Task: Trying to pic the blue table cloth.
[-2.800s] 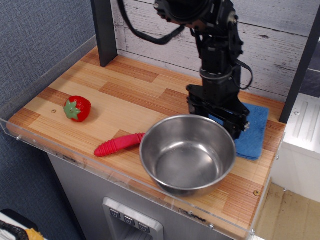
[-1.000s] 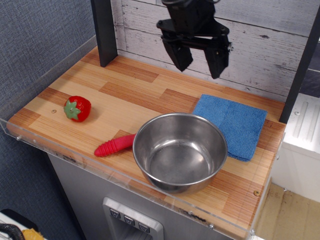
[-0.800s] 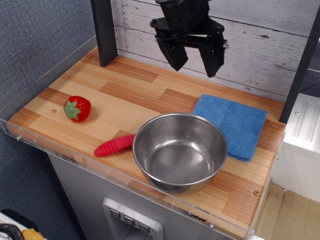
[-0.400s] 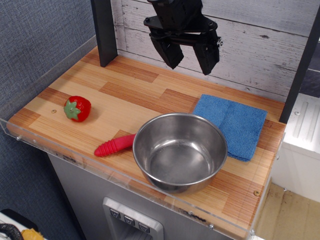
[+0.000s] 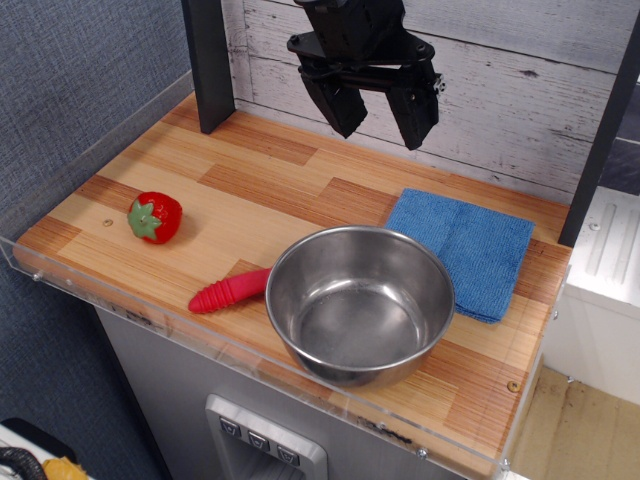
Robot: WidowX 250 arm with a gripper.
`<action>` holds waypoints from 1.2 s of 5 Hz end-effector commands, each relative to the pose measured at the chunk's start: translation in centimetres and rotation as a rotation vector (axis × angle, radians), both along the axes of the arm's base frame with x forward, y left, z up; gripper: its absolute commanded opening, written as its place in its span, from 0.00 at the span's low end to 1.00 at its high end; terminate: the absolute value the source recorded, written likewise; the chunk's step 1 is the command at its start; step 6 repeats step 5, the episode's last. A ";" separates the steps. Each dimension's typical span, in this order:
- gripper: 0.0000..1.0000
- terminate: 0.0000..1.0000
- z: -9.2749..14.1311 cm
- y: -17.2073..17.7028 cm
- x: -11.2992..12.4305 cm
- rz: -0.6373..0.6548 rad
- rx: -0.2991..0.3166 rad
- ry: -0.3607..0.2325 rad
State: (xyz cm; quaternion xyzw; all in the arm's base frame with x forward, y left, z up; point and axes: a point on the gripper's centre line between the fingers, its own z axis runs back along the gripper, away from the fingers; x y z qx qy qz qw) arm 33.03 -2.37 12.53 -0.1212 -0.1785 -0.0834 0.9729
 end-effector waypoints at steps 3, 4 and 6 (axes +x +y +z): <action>1.00 0.00 1.5 0.1 -0.5 0.007 0.005 -0.053; 1.00 0.00 1.5 0.1 -0.5 0.007 0.005 -0.053; 1.00 1.00 1.5 0.1 -0.5 0.007 0.005 -0.053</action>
